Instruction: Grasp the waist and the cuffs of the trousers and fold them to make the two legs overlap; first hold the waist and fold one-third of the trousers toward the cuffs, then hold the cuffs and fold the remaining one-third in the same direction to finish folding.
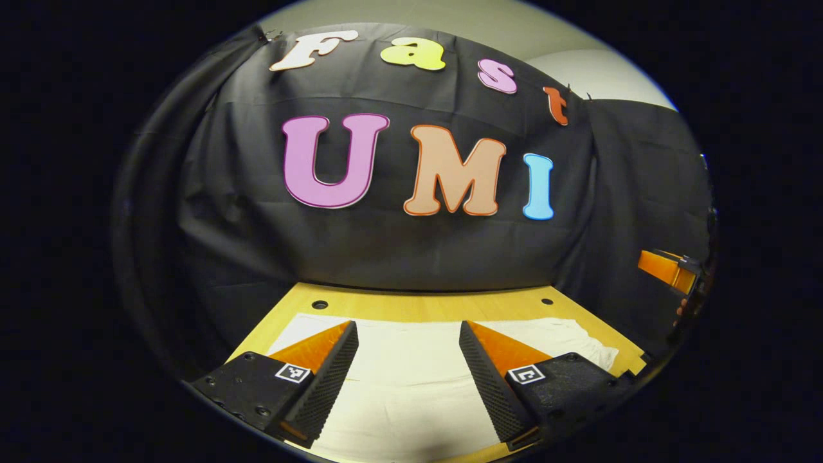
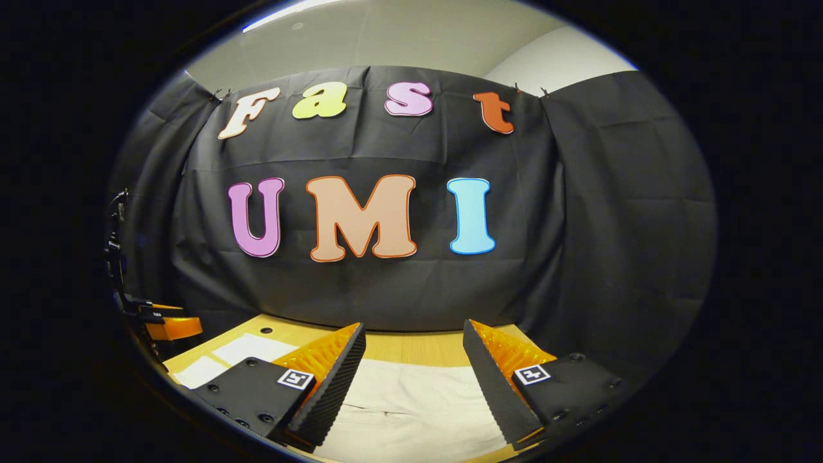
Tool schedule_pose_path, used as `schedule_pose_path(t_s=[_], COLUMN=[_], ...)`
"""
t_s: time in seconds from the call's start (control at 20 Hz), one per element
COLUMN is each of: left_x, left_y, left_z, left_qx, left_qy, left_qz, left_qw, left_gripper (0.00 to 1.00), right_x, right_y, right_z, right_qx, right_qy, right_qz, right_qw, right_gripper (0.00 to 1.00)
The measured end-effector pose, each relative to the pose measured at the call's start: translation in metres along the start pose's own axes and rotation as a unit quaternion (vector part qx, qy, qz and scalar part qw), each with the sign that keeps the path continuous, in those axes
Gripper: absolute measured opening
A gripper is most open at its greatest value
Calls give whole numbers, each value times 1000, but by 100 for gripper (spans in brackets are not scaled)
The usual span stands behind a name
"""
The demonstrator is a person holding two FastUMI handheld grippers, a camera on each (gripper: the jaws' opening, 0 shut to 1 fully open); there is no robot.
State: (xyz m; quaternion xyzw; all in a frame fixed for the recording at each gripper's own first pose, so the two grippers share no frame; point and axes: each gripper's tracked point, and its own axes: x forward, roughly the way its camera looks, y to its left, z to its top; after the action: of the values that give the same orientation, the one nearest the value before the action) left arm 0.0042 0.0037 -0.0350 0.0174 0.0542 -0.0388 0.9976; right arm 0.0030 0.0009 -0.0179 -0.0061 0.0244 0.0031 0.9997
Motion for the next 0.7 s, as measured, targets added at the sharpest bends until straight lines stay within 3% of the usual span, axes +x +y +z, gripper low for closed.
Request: schedule_pose_path(t_s=[0.2, 0.35, 0.55, 0.7], left_x=[6, 0, -21, -36], left_y=[-17, -16, -8, 18], left_z=[-33, -62, -116, -158], left_qx=[28, 86, 135, 179], left_qy=[56, 113, 210, 289], left_qz=[-81, -141, -226, -256], left_qw=[995, 980, 942, 905], left_gripper=[95, 95, 95, 94], right_x=[1, -2, -3, -3], right_y=[4, 8, 14, 19], right_z=[-9, -16, -34, -44], right_qx=[-10, -11, -8, -23], right_qy=[13, 19, 38, 54], right_qz=[0, -2, -4, -4], right_qw=[1000, 1000, 999, 998], right_gripper=[97, 98, 98, 94])
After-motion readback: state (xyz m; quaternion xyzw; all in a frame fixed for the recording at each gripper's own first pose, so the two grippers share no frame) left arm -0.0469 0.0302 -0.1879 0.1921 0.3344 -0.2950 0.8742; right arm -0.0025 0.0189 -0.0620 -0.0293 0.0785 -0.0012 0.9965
